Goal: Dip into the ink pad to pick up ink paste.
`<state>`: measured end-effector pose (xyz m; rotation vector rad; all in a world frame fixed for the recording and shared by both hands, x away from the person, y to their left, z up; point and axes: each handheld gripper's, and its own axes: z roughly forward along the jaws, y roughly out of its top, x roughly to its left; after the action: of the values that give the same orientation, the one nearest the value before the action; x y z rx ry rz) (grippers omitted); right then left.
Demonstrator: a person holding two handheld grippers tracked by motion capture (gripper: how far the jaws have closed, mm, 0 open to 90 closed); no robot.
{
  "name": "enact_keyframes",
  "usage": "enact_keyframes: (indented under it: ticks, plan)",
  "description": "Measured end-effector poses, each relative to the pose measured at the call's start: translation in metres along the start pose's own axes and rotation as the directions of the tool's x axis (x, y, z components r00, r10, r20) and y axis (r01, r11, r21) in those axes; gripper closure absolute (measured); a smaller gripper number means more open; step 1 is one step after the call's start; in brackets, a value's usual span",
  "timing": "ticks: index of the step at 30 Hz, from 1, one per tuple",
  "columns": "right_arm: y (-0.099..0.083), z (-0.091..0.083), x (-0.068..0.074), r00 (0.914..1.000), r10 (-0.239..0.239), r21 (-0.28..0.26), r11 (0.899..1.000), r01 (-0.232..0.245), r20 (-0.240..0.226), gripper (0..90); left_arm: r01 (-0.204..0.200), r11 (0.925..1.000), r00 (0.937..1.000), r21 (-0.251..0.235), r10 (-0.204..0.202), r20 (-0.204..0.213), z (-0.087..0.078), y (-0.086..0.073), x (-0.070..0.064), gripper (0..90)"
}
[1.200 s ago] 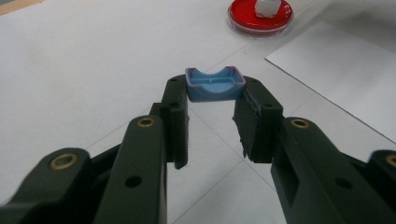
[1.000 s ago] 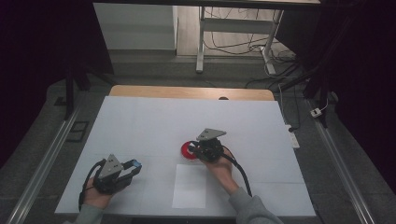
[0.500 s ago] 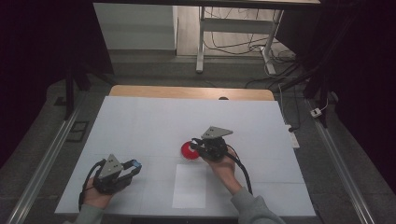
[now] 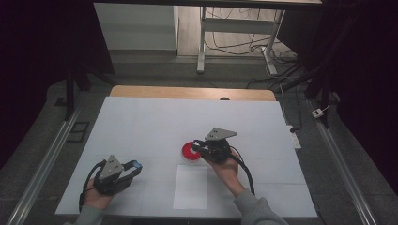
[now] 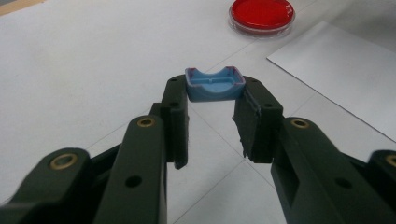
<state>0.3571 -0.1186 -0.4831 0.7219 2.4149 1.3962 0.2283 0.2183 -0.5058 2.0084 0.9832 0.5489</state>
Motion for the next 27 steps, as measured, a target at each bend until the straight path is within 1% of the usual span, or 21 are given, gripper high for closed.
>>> enact_keyframes:
  ticks: [4,14,19,27]
  plan:
    - [-0.002,-0.004,0.0,1.0,-0.003,0.011,1.0,0.003,0.006,75.4,0.0,1.0,1.0,0.0,0.0,0.0,0.0,0.0,0.0,66.1]
    - [-0.003,-0.007,-0.001,1.0,0.0,0.001,1.0,0.0,0.002,75.4,0.001,1.0,1.0,0.001,-0.001,-0.001,0.0,0.0,0.0,66.0]
    - [-0.004,-0.01,0.0,1.0,-0.004,0.01,1.0,0.004,0.003,75.4,-0.001,1.0,1.0,0.001,0.001,-0.001,0.0,0.0,0.0,66.0]
    - [-0.005,-0.012,0.0,1.0,-0.002,0.005,1.0,0.002,-0.002,75.3,0.0,1.0,1.0,0.002,0.0,-0.003,0.0,0.0,0.001,66.0]
